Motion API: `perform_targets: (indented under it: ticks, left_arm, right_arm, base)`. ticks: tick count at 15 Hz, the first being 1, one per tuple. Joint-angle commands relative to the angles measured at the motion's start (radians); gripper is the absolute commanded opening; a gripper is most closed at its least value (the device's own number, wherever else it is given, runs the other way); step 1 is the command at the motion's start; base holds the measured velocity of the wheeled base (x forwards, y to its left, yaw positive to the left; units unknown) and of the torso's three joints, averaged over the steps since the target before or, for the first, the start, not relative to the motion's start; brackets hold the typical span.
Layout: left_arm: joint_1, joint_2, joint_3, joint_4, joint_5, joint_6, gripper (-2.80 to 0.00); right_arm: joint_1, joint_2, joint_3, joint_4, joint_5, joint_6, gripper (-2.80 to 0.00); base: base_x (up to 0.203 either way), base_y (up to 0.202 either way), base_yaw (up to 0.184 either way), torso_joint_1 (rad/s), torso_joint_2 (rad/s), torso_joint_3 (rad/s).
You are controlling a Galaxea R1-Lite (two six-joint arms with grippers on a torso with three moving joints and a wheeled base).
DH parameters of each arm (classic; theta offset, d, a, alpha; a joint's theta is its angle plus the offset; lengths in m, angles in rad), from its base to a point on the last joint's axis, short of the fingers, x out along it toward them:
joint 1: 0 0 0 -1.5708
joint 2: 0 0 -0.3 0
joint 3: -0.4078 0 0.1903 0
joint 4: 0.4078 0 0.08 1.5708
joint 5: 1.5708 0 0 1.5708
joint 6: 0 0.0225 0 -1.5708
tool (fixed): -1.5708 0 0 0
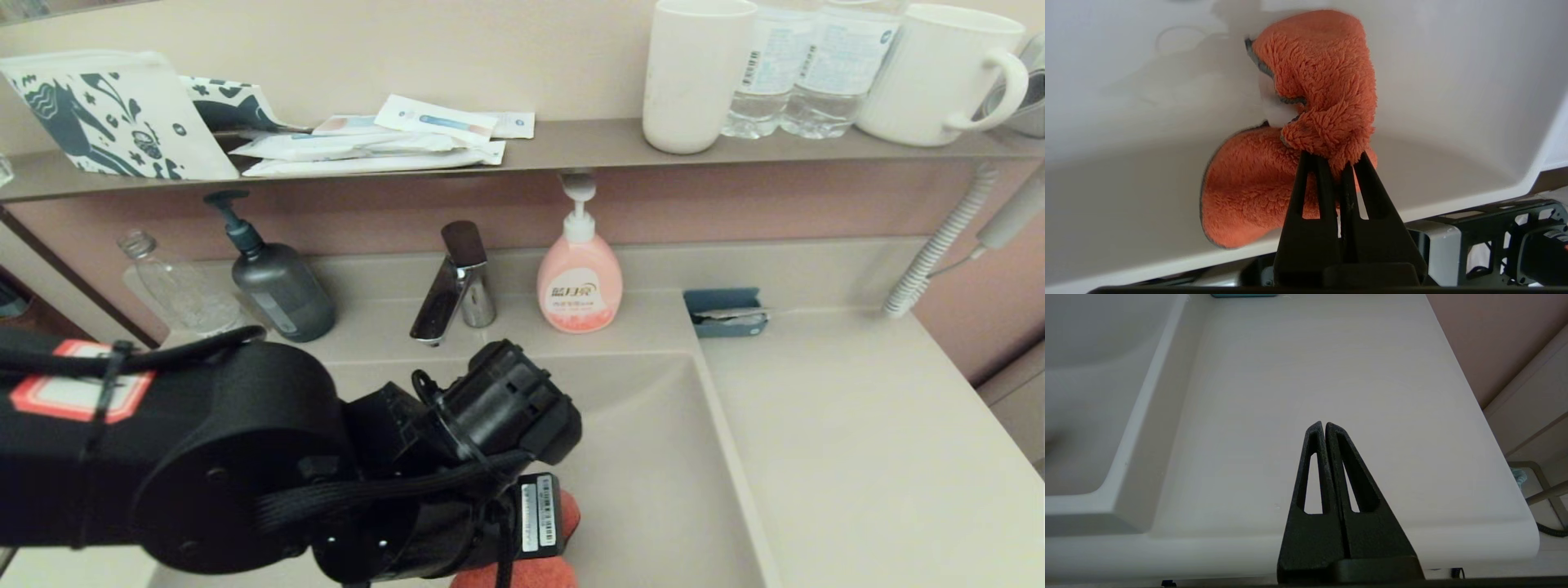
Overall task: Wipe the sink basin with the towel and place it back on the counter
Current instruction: Wipe the sink
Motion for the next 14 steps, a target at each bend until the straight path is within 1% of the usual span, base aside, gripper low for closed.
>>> perform_targets:
  ticks: [1,2,4,6,7,8,10,12,14]
  left_arm:
    - [-0.041,0.064,-0.047,0.017,0.007,-0.014,-2.8]
    - [-0.062,0.083,-0.075,0.021,0.02,-0.019,-2.8]
    - [-0.075,0.124,-0.118,0.025,0.033,-0.02,-2.8]
    - [-0.1,0.165,-0.121,0.028,0.034,-0.021,-2.8]
    - [-0.122,0.19,-0.11,0.025,0.039,-0.034,-2.8]
    - [-0.14,0.22,-0.107,0.022,0.06,-0.057,-2.8]
    - [-0.149,0.25,-0.107,-0.011,0.101,-0.069,-2.8]
    - [-0.147,0.26,-0.112,-0.051,0.109,-0.062,-2.8]
    - [-0.145,0.293,-0.132,-0.054,0.111,-0.062,-2.8]
  right_arm:
    - [0.0,0.001,0.0,0.0,0.0,-0.001,-2.8]
    - [0.0,0.001,0.0,0.0,0.0,-0.001,-2.8]
    - [0.0,0.001,0.0,0.0,0.0,-0.001,-2.8]
    - [0.0,0.001,0.0,0.0,0.0,-0.001,-2.8]
    - [0.0,0.001,0.0,0.0,0.0,-0.001,-2.8]
    - [0.0,0.001,0.0,0.0,0.0,-0.001,-2.8]
    - [0.0,0.001,-0.002,0.0,0.0,-0.001,-2.8]
    - [0.0,0.001,0.0,0.0,0.0,-0.001,-2.8]
    - [0.0,0.001,0.0,0.0,0.0,-0.001,-2.8]
  base:
    - [0.0,0.0,0.0,0.0,0.0,0.0]
    - [0.0,0.0,0.0,0.0,0.0,0.0]
    - [0.0,0.0,0.0,0.0,0.0,0.0]
    - [0.0,0.0,0.0,0.0,0.0,0.0]
    - [0.0,0.0,0.0,0.0,0.0,0.0]
    - [0.0,0.0,0.0,0.0,0.0,0.0]
    - [0.0,0.0,0.0,0.0,0.0,0.0]
    - [0.0,0.0,0.0,0.0,0.0,0.0]
    - [0.0,0.0,0.0,0.0,0.0,0.0]
